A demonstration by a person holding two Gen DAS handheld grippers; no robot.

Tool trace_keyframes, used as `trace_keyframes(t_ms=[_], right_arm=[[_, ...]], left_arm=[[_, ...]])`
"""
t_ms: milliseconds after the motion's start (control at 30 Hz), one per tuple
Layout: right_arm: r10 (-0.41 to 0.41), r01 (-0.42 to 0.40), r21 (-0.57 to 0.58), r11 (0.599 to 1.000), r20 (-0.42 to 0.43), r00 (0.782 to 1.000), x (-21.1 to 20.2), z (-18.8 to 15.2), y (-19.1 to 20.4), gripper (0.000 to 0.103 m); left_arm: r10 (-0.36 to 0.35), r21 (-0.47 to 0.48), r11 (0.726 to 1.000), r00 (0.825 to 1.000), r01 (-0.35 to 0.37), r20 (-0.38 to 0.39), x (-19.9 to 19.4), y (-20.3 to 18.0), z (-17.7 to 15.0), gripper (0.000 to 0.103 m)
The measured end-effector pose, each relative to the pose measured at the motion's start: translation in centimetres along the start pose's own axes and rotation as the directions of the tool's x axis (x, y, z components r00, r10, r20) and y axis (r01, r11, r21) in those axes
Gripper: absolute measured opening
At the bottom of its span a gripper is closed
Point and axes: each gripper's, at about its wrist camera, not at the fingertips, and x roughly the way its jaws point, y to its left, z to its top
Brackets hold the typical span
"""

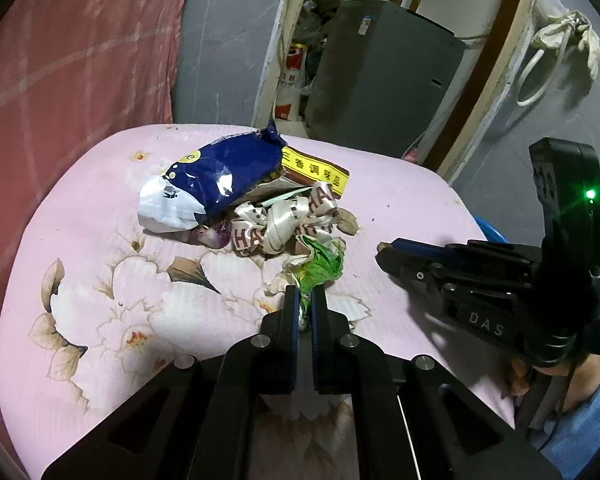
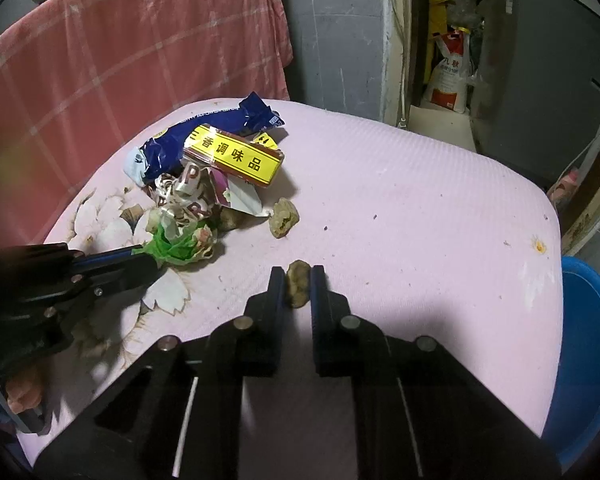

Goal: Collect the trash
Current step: 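Grasp the green wrapper with the left tool while the right tool grasps the brown lump, then carry both items over the blue basin and open both tools to drop them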

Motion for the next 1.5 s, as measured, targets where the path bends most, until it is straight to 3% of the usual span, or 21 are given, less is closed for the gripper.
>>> trace_keyframes(t_ms=[233,367,467,600,700,900,1033,1167,1300,1500], right_arm=[[-0.015,0.013,0.015,1.0,0.128,0.992,-2.8,-1.3,-0.4,0.011],[-0.052,0.044,0.038,0.998,0.249,0.967,-5.6,-2.0,-1.0,0.011],[-0.081,0.065,0.055,0.996,0.347,0.934,-7.7,-2.4,-1.5,0.011],[-0.14,0.116,0.079,0.99,0.474,0.869,-11.1,-3.2,-2.3,0.011],[-0.19,0.154,0.112,0.982,0.536,0.822,-13.2,-3.9,-3.0,0.011],[-0.316,0.226,0.223,0.948,0.599,0.736,-17.2,-5.6,-6.4,0.011],[-0.39,0.255,0.3,0.919,0.596,0.702,-18.7,-6.2,-8.6,0.011],[-0.448,0.273,0.368,0.889,0.573,0.686,-19.9,-7.3,-11.1,0.011],[-0.498,0.286,0.432,0.855,0.533,0.685,-20.6,-8.5,-13.5,0.012],[-0.529,0.282,0.504,0.816,0.458,0.715,-20.3,-9.4,-16.5,0.012]], left_arm=[[-0.012,0.054,0.999,0.999,0.009,0.05,-1.3,-1.6,-0.1,0.003],[-0.021,0.087,0.996,0.996,0.013,0.091,-2.0,-3.0,0.1,0.003],[-0.043,0.095,0.995,0.99,0.031,0.132,-2.6,-4.1,0.6,0.003],[-0.081,0.098,0.993,0.976,0.062,0.201,-3.2,-5.7,2.0,0.003],[-0.12,0.121,0.989,0.956,0.09,0.268,-3.7,-7.7,3.2,0.003],[-0.202,0.196,0.97,0.92,0.142,0.335,-3.1,-12.7,5.1,0.003],[-0.252,0.238,0.955,0.908,0.177,0.335,-1.8,-16.2,5.8,0.003],[-0.301,0.274,0.936,0.907,0.222,0.295,0.3,-19.6,6.8,0.003],[-0.342,0.294,0.918,0.906,0.266,0.248,2.4,-22.0,7.4,0.003],[-0.353,0.293,0.907,0.926,0.303,0.135,6.1,-24.4,7.8,0.003]])
